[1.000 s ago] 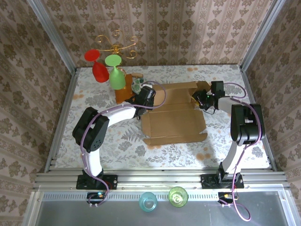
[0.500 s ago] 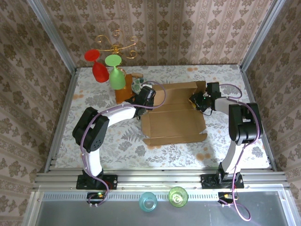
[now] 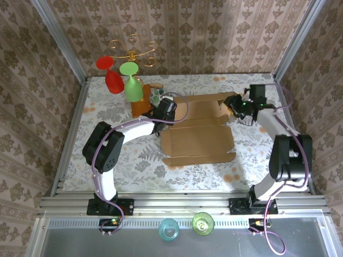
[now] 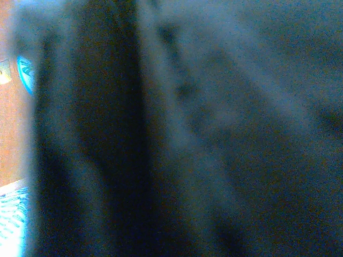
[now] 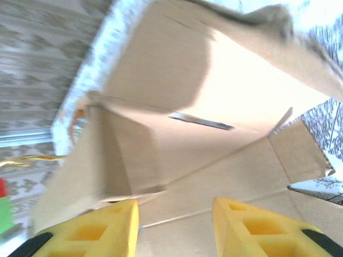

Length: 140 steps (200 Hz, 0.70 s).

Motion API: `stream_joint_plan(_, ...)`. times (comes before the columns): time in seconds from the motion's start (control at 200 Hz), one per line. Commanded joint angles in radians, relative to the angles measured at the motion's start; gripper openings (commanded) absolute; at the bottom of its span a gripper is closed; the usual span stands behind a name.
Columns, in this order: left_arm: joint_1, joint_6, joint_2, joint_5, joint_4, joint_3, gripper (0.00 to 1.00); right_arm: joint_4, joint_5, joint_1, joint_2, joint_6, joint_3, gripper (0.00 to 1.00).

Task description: Fold the paper box

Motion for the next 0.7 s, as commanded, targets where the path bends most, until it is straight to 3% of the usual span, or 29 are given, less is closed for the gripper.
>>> stream_joint_plan(0.0, 0.011, 0.051, -0.019, -0.005, -0.004, -0.022, 0.00, -0.070, -0.048, -0.046, -0.077, -0.029, 0.026, 0.42)
stream_joint_plan(0.135, 0.015, 0.071, -0.023, 0.002, 0.023, -0.032, 0.00, -0.058, -0.035, -0.125, -0.079, 0.004, 0.058, 0.42)
stream_joint_plan(0.265, 0.016, 0.083, -0.023, 0.020, 0.043, -0.042, 0.00, -0.028, -0.042, -0.181, 0.074, 0.045, 0.152, 0.41)
stream_joint_plan(0.49, 0.025, 0.082, -0.012, 0.041, 0.044, -0.039, 0.00, -0.060, -0.133, -0.183, 0.438, 0.090, 0.390, 0.40)
stream_joint_plan(0.695, 0.033, 0.058, -0.009, 0.043, 0.042, -0.041, 0.00, -0.105, -0.226, -0.141, 0.552, 0.079, 0.485, 0.40)
